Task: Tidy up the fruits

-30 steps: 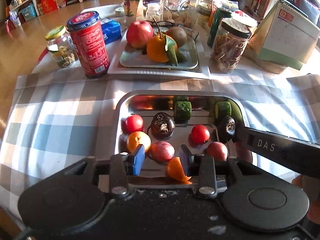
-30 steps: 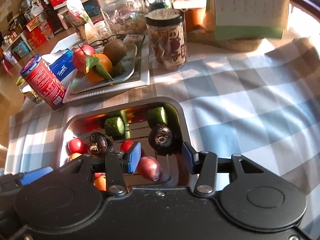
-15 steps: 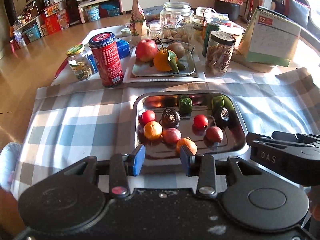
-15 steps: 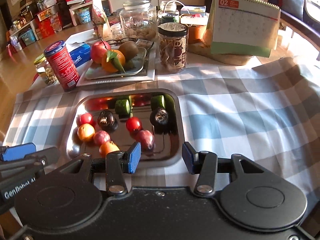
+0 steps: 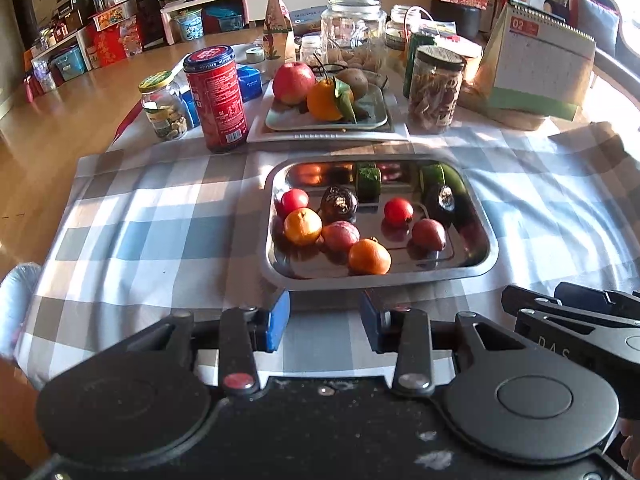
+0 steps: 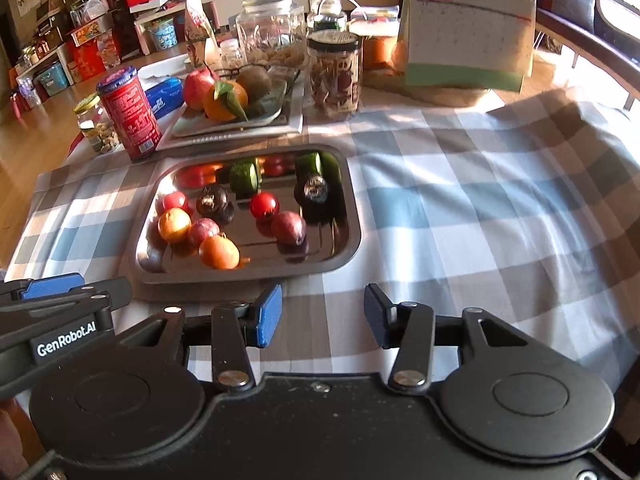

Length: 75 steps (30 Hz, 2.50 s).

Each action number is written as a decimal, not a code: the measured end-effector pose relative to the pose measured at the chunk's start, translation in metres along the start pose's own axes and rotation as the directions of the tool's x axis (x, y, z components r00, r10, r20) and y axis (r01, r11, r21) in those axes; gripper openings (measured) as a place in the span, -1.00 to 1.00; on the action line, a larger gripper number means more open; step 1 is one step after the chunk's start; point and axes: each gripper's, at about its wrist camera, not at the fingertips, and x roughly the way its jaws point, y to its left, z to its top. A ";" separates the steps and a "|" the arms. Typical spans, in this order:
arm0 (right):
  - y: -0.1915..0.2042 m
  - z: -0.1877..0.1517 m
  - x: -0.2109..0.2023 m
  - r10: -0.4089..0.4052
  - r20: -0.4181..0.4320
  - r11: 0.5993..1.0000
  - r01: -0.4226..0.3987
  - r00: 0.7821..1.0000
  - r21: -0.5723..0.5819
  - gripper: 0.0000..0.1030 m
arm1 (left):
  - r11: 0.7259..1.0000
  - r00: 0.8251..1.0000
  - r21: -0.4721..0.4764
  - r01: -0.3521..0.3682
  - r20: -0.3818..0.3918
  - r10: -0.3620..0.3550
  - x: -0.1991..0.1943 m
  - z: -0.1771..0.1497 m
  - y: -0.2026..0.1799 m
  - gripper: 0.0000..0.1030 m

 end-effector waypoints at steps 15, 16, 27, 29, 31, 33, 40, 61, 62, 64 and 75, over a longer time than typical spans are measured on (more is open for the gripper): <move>0.003 -0.014 0.023 -0.003 -0.061 1.000 0.001 0.998 -0.020 0.06 | 1.000 0.997 0.010 0.007 -0.074 -0.006 0.030 -0.013 -0.005 -0.22; 0.003 -0.014 0.024 -0.001 -0.067 1.000 0.000 0.998 -0.017 0.06 | 1.000 0.997 0.012 0.008 -0.078 -0.007 0.031 -0.013 -0.005 -0.22; 0.008 -0.017 0.026 -0.001 -0.073 0.999 -0.002 0.997 -0.040 0.06 | 1.000 0.995 0.009 0.013 -0.096 -0.012 0.034 -0.014 -0.004 -0.22; 0.008 -0.017 0.026 -0.002 -0.073 0.999 -0.001 0.997 -0.042 0.06 | 1.000 0.995 0.007 0.007 -0.095 -0.006 0.033 -0.014 -0.004 -0.22; 0.009 -0.017 0.026 -0.005 -0.071 0.999 0.001 0.997 -0.046 0.06 | 1.000 0.995 0.003 0.008 -0.097 -0.008 0.033 -0.014 -0.004 -0.22; 0.009 -0.017 0.026 -0.005 -0.072 0.999 0.002 0.997 -0.046 0.06 | 1.000 0.995 -0.002 0.012 -0.101 -0.012 0.033 -0.015 -0.004 -0.22; 0.010 -0.019 0.027 -0.011 -0.076 0.998 0.006 0.997 -0.056 0.06 | 1.000 0.995 0.009 0.004 -0.099 -0.003 0.034 -0.015 -0.006 -0.22; 0.013 -0.020 0.028 -0.008 -0.079 0.998 0.003 0.997 -0.068 0.06 | 1.000 0.994 0.013 -0.011 -0.108 0.013 0.035 -0.017 -0.007 -0.22; 0.013 -0.020 0.028 -0.009 -0.079 0.998 0.003 0.997 -0.069 0.06 | 1.000 0.994 0.013 -0.015 -0.105 0.016 0.034 -0.017 -0.007 -0.22; 0.013 -0.020 0.028 -0.008 -0.079 0.998 0.003 0.997 -0.068 0.06 | 1.000 0.995 0.014 -0.020 -0.101 0.021 0.034 -0.017 -0.008 -0.22; 0.013 -0.020 0.028 -0.008 -0.079 0.998 0.002 0.997 -0.068 0.06 | 1.000 0.994 0.017 -0.019 -0.105 0.021 0.034 -0.017 -0.008 -0.21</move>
